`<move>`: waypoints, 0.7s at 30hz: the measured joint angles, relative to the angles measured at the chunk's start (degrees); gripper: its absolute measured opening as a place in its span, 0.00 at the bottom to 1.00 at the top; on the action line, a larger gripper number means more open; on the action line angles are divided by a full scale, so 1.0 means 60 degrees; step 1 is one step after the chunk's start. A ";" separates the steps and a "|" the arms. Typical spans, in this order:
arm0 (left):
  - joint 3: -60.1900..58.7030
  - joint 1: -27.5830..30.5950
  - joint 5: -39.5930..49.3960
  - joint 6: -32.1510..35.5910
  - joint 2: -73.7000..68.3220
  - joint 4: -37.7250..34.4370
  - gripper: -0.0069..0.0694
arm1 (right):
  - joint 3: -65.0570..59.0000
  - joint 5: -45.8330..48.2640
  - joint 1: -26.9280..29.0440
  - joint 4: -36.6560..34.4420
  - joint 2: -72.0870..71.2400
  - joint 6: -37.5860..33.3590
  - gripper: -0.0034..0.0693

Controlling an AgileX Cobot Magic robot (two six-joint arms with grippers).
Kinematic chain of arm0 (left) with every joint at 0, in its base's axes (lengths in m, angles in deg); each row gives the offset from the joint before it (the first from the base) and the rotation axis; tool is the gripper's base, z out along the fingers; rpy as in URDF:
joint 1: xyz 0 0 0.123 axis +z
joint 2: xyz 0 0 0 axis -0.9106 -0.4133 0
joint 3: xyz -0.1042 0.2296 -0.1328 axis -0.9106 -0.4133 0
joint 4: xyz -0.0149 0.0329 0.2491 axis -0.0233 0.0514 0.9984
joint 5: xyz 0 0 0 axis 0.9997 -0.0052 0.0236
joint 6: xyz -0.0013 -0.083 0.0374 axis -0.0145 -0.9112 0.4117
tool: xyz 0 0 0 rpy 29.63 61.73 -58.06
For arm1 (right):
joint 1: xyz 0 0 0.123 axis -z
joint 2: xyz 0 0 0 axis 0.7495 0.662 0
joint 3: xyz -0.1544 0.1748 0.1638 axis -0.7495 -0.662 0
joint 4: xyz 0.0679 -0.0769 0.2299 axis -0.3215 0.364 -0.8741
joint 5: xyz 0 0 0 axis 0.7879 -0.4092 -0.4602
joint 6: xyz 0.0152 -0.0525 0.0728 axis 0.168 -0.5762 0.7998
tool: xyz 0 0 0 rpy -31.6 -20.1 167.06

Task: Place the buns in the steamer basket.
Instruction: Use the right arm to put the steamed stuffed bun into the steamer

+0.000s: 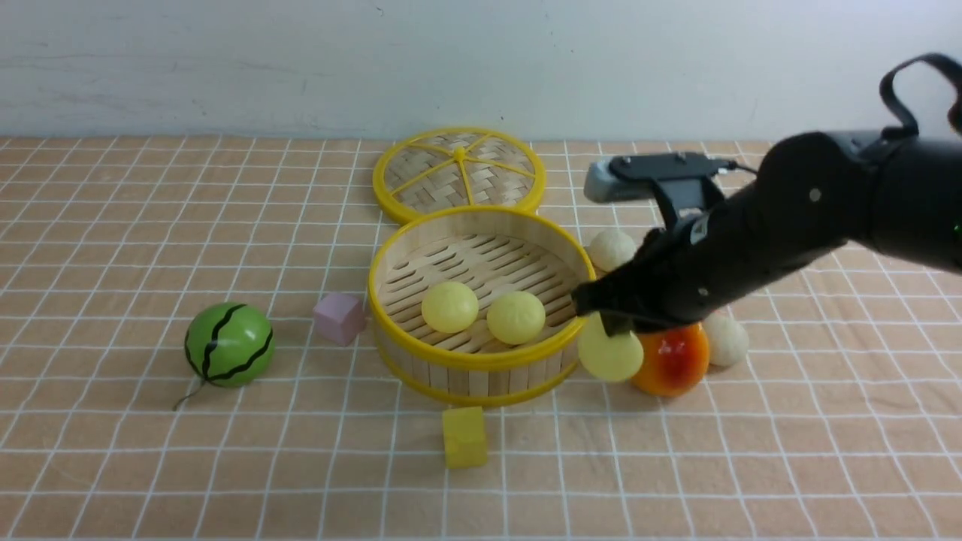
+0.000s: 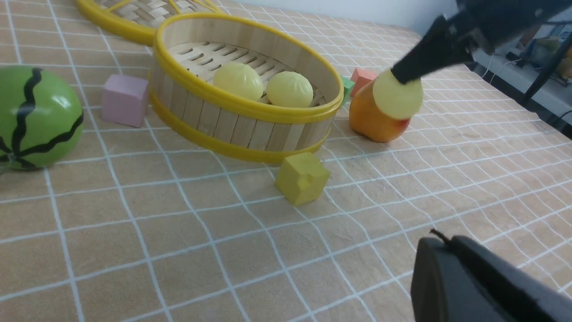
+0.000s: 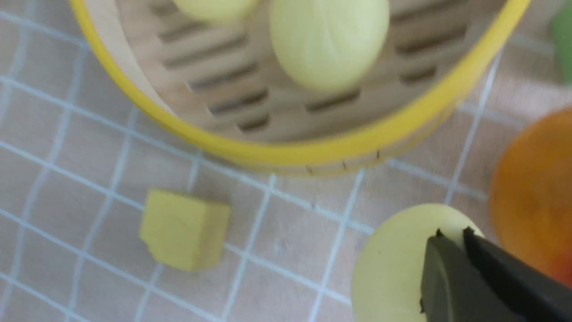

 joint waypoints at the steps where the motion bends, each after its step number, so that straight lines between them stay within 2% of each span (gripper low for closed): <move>1: 0.0000 0.0000 0.0000 0.0000 0.0000 0.0000 0.10 | 0.0306 -0.0046 0.0000 0.0000 0.0068 -0.0082 0.05; 11: 0.0000 0.0000 0.0000 -0.0009 0.0000 0.0000 0.11 | 0.3567 -0.0230 0.0089 0.0278 0.2818 -0.0404 0.06; 21: 0.0000 0.0000 0.0000 -0.0009 0.0000 0.0000 0.12 | 0.4852 -0.0584 0.0164 0.0981 0.4303 -0.0328 0.06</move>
